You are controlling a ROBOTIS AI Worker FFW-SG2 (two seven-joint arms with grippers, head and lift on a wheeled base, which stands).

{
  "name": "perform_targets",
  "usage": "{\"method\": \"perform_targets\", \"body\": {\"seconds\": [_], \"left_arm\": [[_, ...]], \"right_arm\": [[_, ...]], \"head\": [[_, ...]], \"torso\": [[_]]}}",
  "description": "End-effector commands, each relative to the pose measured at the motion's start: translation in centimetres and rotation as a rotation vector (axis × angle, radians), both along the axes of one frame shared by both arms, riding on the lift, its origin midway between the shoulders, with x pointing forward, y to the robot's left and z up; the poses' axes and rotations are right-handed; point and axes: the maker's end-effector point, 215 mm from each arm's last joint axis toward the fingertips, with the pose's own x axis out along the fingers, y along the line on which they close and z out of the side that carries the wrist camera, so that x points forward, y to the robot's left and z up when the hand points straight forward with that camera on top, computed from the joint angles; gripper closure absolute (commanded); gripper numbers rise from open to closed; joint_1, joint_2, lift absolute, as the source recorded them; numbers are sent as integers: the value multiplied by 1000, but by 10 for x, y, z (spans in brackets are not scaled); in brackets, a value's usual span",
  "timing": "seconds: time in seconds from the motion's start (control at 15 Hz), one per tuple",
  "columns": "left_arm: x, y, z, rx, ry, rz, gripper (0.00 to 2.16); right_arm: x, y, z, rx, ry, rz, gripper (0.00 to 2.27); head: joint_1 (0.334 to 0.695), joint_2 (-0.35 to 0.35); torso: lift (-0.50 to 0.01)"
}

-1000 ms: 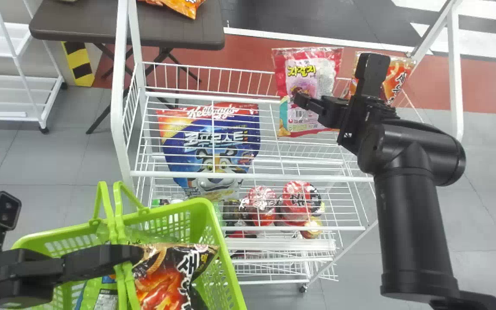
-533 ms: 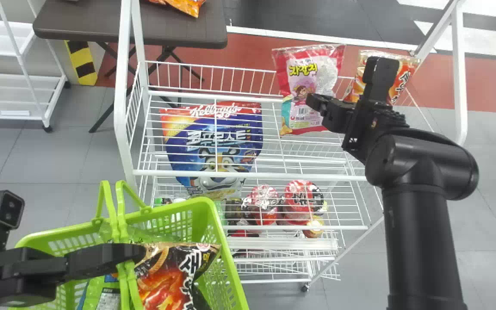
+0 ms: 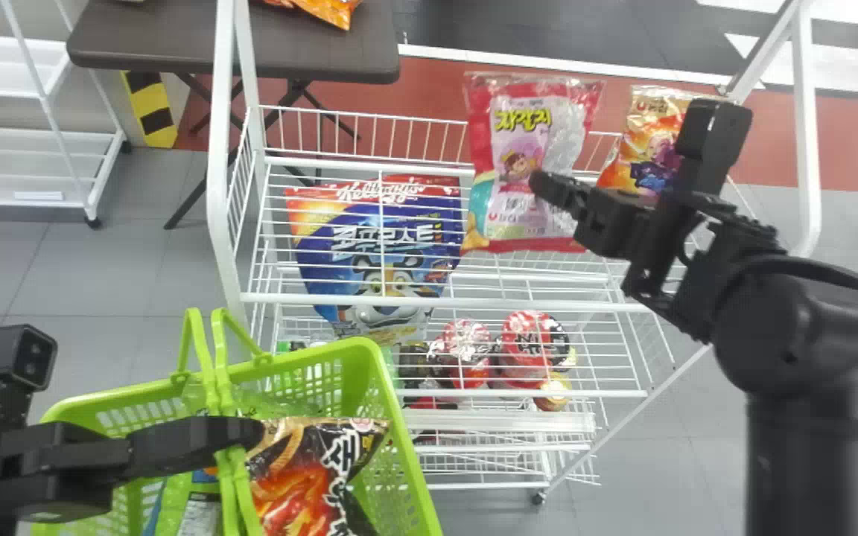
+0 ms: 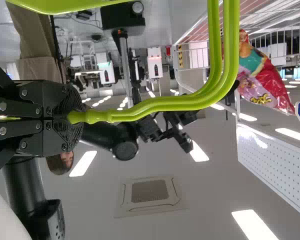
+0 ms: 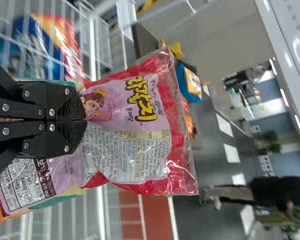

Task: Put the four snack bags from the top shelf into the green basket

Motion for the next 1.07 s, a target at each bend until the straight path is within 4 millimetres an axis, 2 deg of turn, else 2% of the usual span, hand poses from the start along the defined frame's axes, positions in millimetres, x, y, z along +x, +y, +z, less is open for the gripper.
{"method": "perform_targets", "body": {"seconds": [0.0,0.2,0.27,0.4,0.6,0.73,1.0], "left_arm": [[1,0,4,-11,-6,-2,2148],[2,-1,4,-12,-8,-5,2145],[2,-1,4,-12,-8,-5,2145],[2,-1,4,-12,-8,-5,2148],[2,-1,5,-13,-8,-4,2148],[2,-2,5,-15,-8,-4,2148],[32,-11,20,-53,-57,15,2148]], "right_arm": [[-52,39,4,37,69,100,2246],[-125,85,-7,81,228,246,2246],[-133,96,4,93,217,281,2246],[-140,113,27,118,172,331,2246],[-146,133,42,145,148,382,2246],[-151,146,43,146,149,410,2246],[-154,156,34,156,175,427,2246]], "head": [[695,-119],[695,-51],[695,-34],[695,0],[695,50],[695,72],[695,108]], "torso": [[0],[0],[0],[0],[0],[0],[0]]}}
